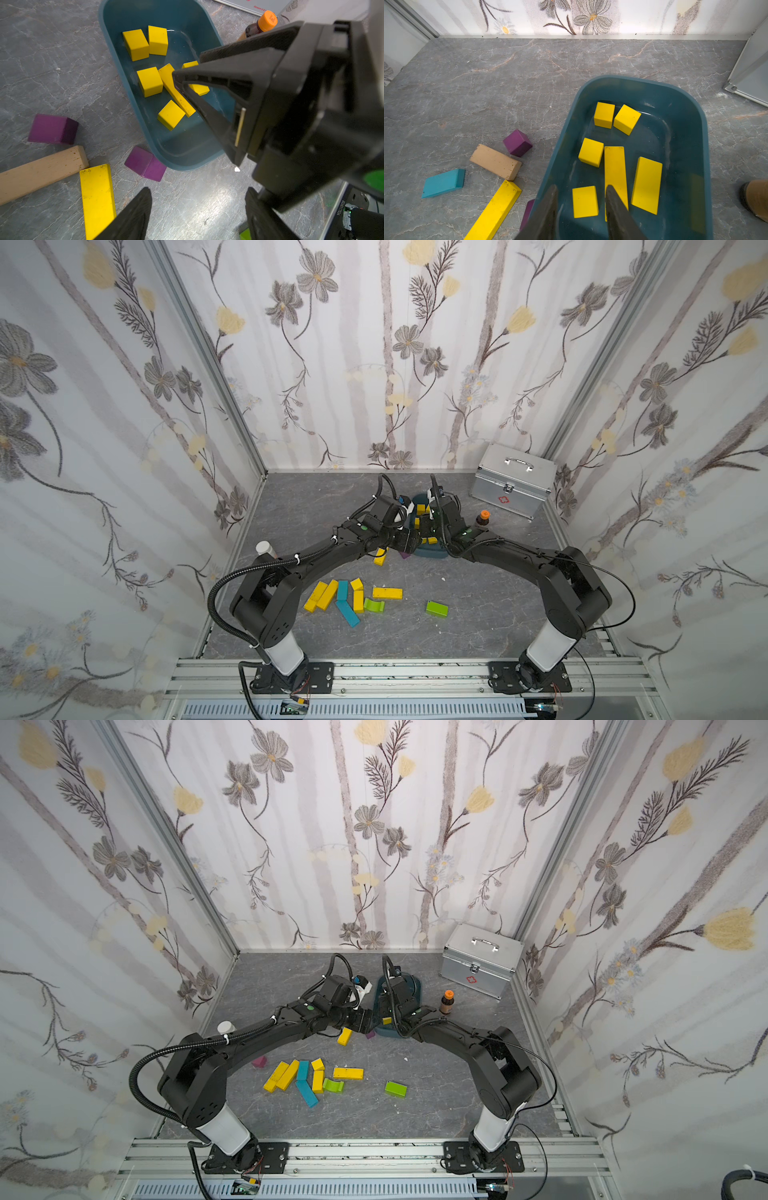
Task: Pick out the yellow building blocks
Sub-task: Place the building block in the storage box, then pick up the building block from the center of the board.
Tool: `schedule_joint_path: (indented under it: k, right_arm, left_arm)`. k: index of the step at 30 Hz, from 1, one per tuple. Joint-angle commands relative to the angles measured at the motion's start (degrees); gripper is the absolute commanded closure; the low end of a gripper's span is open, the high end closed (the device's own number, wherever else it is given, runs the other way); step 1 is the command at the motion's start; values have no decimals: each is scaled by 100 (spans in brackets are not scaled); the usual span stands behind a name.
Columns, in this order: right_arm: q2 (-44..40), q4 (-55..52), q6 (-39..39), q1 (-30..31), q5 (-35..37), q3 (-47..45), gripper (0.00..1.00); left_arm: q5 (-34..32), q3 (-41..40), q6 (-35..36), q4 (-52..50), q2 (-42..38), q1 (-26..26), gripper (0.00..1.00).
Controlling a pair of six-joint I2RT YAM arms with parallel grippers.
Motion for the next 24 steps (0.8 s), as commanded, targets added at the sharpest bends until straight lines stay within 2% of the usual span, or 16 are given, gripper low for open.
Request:
schedule_joint_path:
  k: [1, 13, 24]
  right_arm:
    - [-51, 325, -60, 50, -27, 8, 60]
    - [-32, 532, 25, 257, -180, -46, 60]
    - [-45, 443, 167, 298, -269, -135, 60]
  left_arm:
    - [-44, 46, 8, 75, -42, 20, 27]
    - [-52, -101, -291, 327, -67, 470, 28]
    - [-340, -300, -381, 539, -328, 743, 28]
